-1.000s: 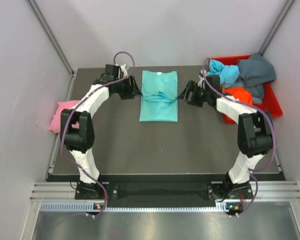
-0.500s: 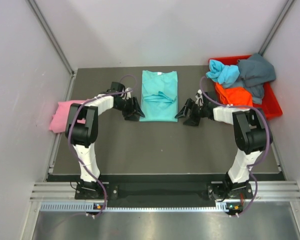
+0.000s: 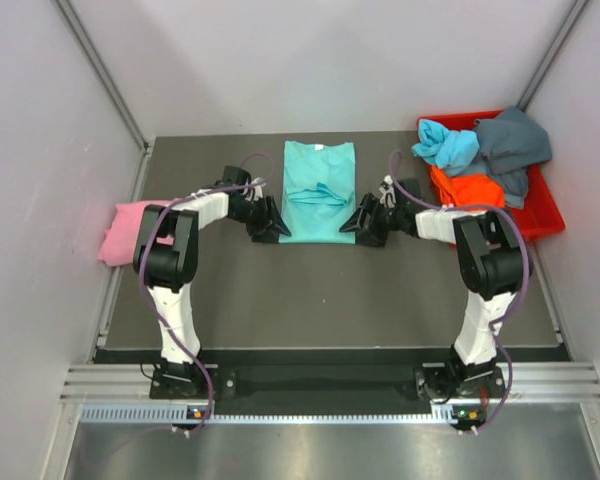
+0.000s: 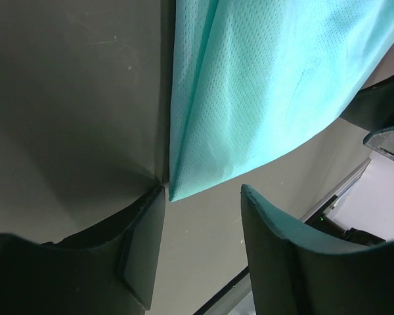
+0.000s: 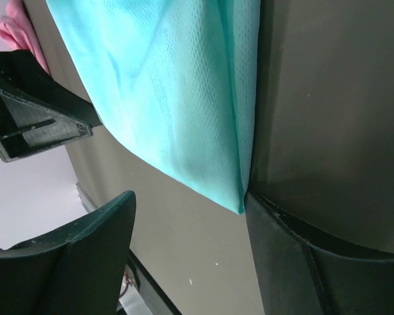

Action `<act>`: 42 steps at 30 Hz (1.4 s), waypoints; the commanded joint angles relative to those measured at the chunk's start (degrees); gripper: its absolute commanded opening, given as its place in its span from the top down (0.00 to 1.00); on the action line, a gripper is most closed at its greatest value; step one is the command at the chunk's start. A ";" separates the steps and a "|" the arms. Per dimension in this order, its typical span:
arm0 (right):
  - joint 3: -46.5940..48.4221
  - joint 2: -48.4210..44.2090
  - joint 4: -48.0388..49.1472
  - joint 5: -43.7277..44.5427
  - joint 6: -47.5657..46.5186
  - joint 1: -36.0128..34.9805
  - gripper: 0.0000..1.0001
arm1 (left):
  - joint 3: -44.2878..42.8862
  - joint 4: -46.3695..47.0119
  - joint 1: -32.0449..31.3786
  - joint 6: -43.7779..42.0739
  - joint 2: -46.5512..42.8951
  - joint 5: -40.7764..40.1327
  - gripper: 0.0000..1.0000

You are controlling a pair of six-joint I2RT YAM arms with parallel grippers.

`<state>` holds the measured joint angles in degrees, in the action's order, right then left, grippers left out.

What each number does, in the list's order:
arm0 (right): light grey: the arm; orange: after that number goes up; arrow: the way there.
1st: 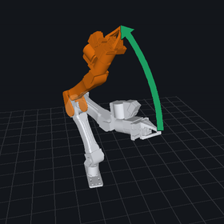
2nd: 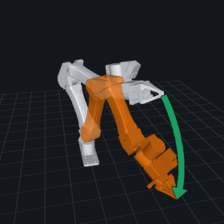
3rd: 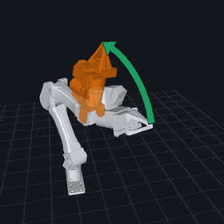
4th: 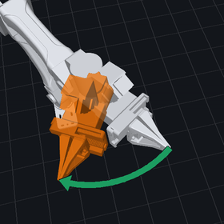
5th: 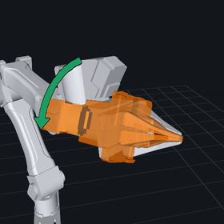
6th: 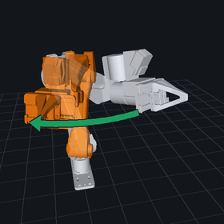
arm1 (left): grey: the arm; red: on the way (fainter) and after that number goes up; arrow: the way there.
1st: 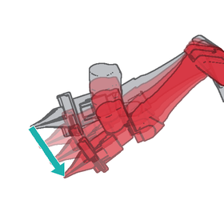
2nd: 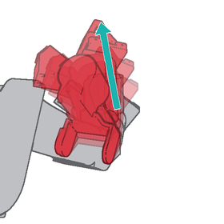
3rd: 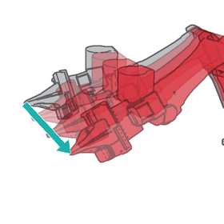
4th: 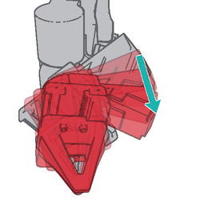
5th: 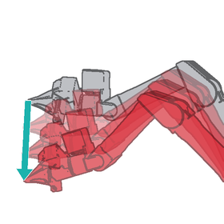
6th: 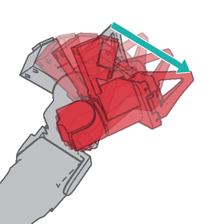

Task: Fold and stack the t-shirts
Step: Fold the tshirt

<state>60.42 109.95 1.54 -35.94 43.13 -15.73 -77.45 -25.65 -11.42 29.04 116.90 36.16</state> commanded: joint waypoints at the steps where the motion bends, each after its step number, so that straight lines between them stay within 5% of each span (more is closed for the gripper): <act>1: 1.98 2.02 0.66 1.67 -0.16 -1.06 0.32 | 0.54 1.92 -0.01 0.58 0.69 0.66 0.46; 11: 0.75 1.85 -0.57 2.46 -0.51 -1.77 0.37 | 0.37 2.80 -0.01 1.37 2.19 1.89 0.60; 16: -0.31 1.41 -1.10 3.07 -0.86 -1.85 0.41 | 0.90 3.41 -0.01 1.55 2.37 2.86 0.87; 21: -0.13 0.45 -4.52 3.51 -2.70 -1.77 0.41 | 0.99 3.50 -0.01 1.72 2.19 3.04 1.00; 42: -3.04 1.57 -2.86 4.83 -1.30 -2.64 0.41 | 1.34 4.29 0.08 2.52 1.75 3.83 1.00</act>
<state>56.40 107.72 0.78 -35.46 43.29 -17.21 -76.69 -23.75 -11.40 31.62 119.42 38.81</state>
